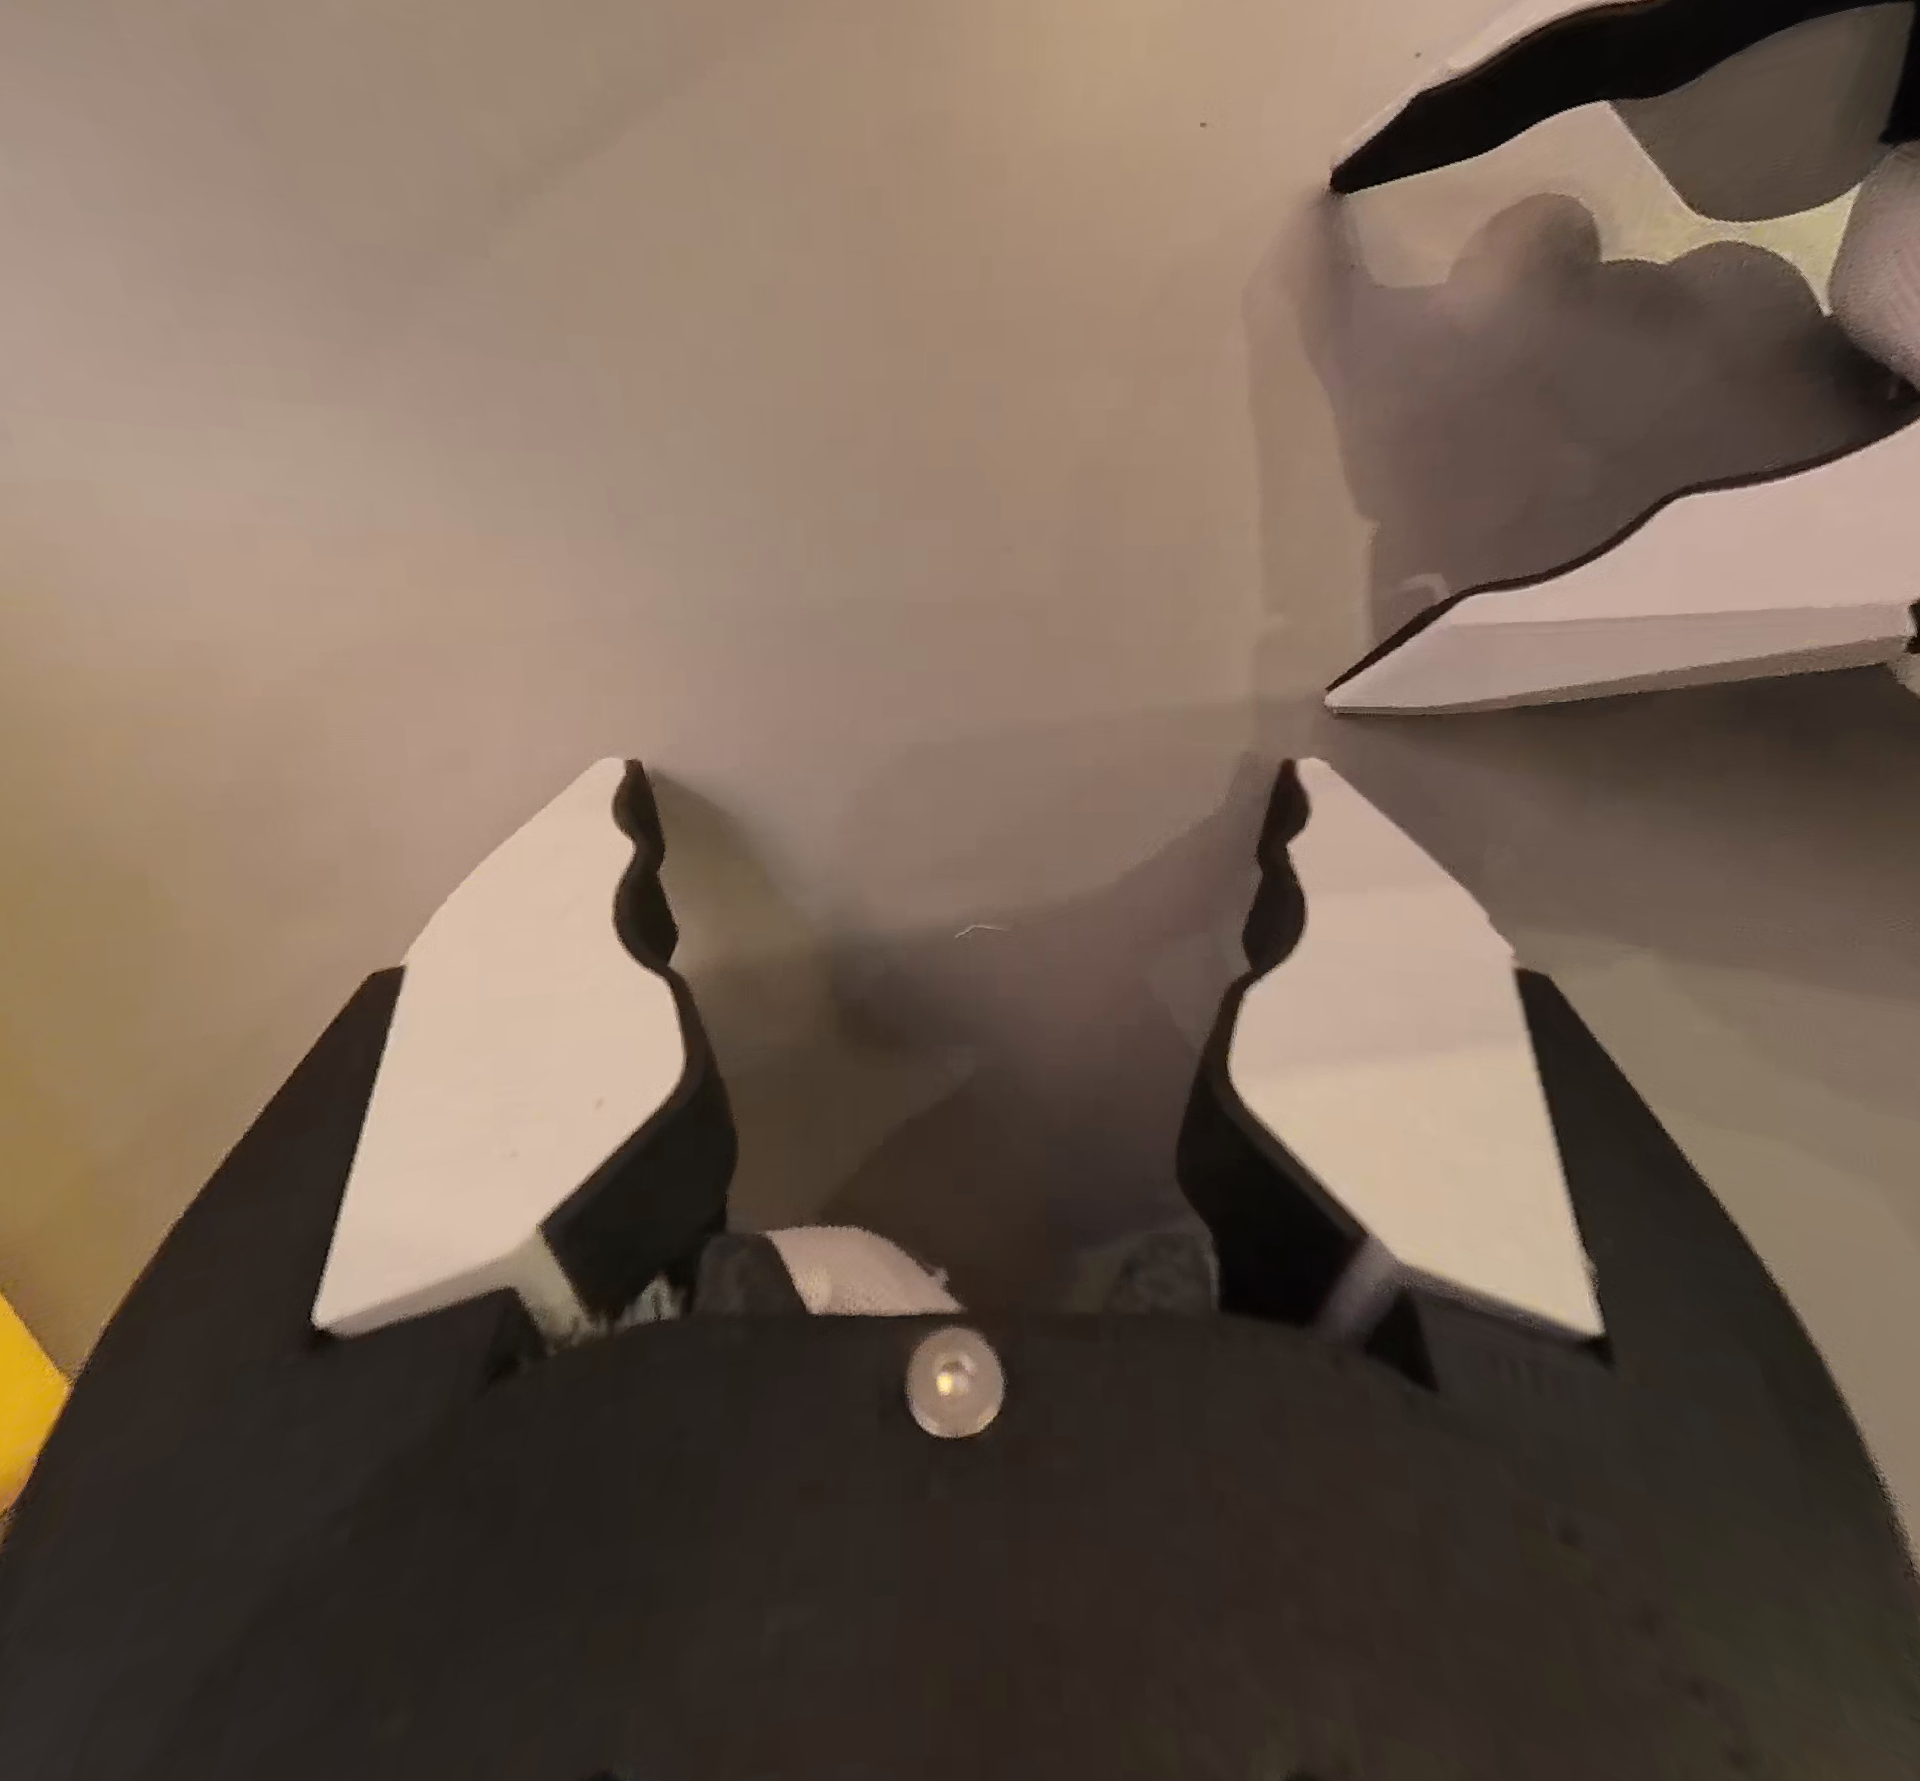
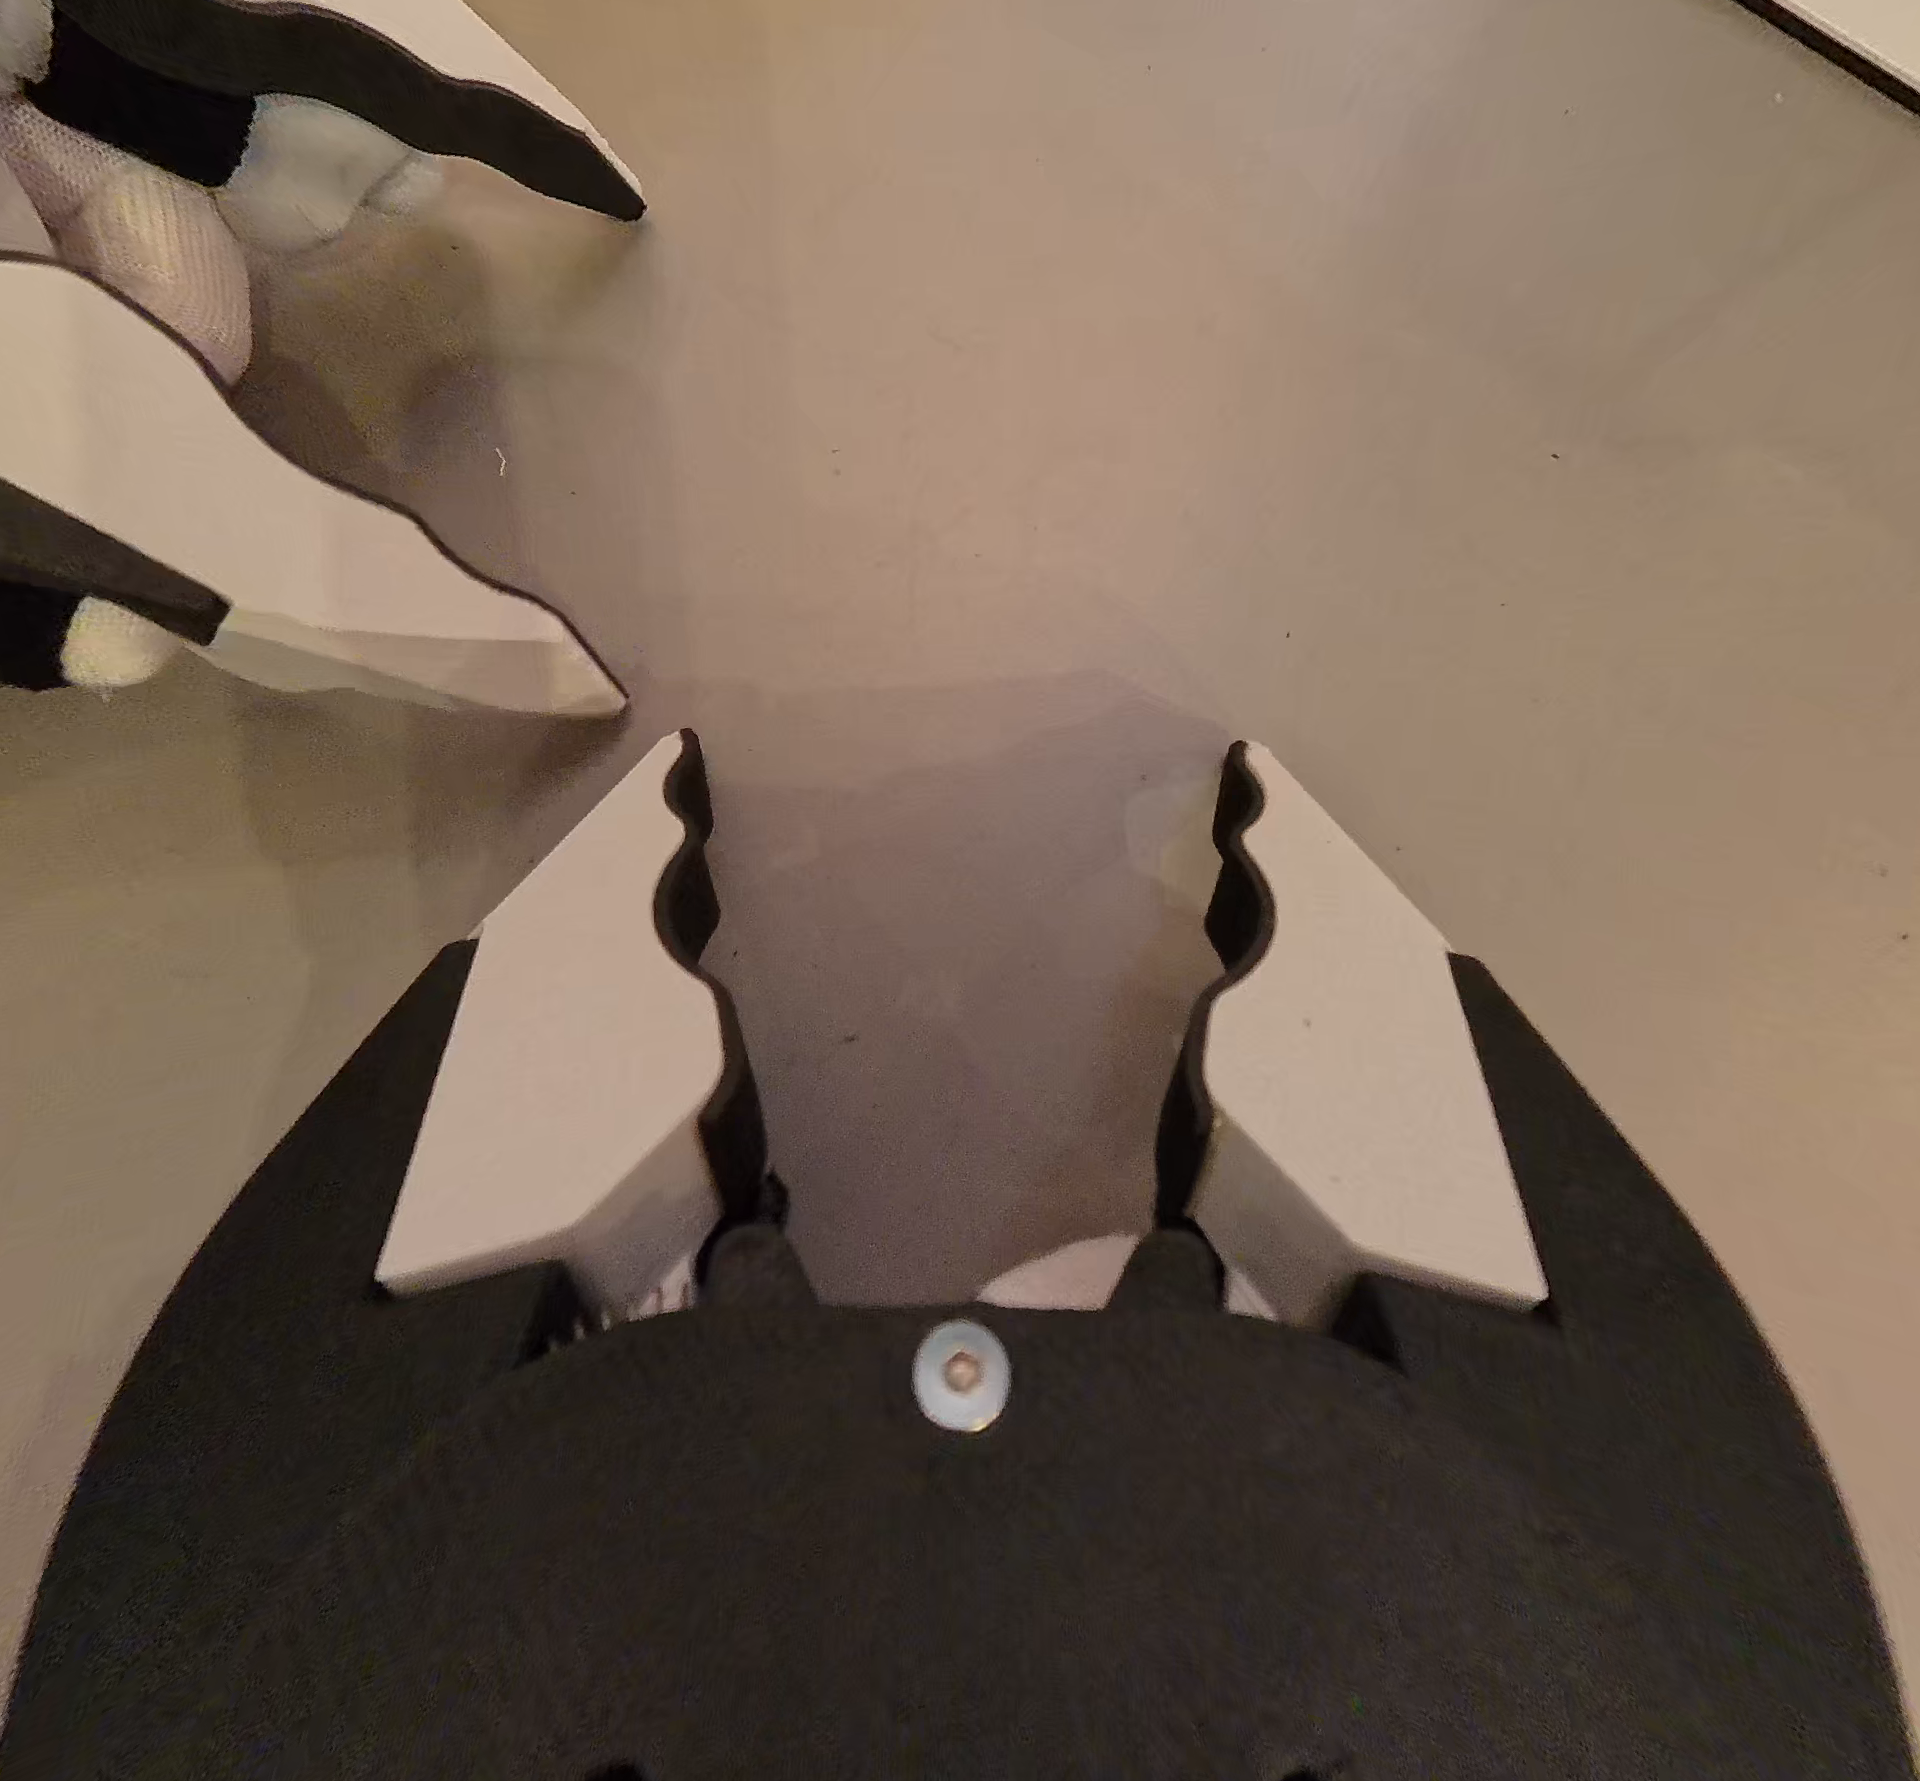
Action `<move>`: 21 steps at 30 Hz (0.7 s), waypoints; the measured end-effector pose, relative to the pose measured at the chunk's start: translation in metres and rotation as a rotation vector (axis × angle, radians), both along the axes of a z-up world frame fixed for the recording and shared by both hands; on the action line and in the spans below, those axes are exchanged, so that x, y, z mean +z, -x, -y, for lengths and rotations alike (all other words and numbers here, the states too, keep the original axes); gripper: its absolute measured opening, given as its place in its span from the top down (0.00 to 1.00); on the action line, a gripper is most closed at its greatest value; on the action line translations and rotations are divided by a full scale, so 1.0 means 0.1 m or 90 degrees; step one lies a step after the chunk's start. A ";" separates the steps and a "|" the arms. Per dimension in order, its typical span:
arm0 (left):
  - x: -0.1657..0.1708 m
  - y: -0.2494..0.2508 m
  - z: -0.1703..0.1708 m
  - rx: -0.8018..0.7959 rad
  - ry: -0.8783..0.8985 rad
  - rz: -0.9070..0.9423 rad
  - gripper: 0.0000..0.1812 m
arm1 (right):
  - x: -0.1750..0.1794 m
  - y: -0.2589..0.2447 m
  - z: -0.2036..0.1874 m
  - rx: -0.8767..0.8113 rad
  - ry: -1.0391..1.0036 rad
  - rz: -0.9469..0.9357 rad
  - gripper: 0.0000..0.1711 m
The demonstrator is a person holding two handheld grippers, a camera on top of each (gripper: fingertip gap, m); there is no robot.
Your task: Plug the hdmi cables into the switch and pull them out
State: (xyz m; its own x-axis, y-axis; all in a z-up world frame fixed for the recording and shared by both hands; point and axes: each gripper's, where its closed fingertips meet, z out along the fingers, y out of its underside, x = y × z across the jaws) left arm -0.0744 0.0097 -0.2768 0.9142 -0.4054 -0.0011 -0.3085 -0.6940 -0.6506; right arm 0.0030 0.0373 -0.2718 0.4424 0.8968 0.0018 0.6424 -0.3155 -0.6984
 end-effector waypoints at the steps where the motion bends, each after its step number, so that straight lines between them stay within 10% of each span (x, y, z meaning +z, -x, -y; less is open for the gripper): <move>1: -0.01 -0.01 0.01 -0.008 0.002 -0.001 0.38 | 0.00 0.00 0.00 0.001 0.000 0.000 0.44; 21: -0.04 -0.11 0.06 -0.060 0.021 -0.008 0.26 | 0.00 0.01 0.00 0.006 0.000 0.000 0.44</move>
State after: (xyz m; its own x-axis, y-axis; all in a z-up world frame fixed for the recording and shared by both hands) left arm -0.0636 0.0035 -0.2811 0.8718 -0.4899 0.0029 -0.3813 -0.6822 -0.6239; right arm 0.0019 0.0373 -0.2719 0.4346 0.9006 0.0016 0.6448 -0.3099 -0.6987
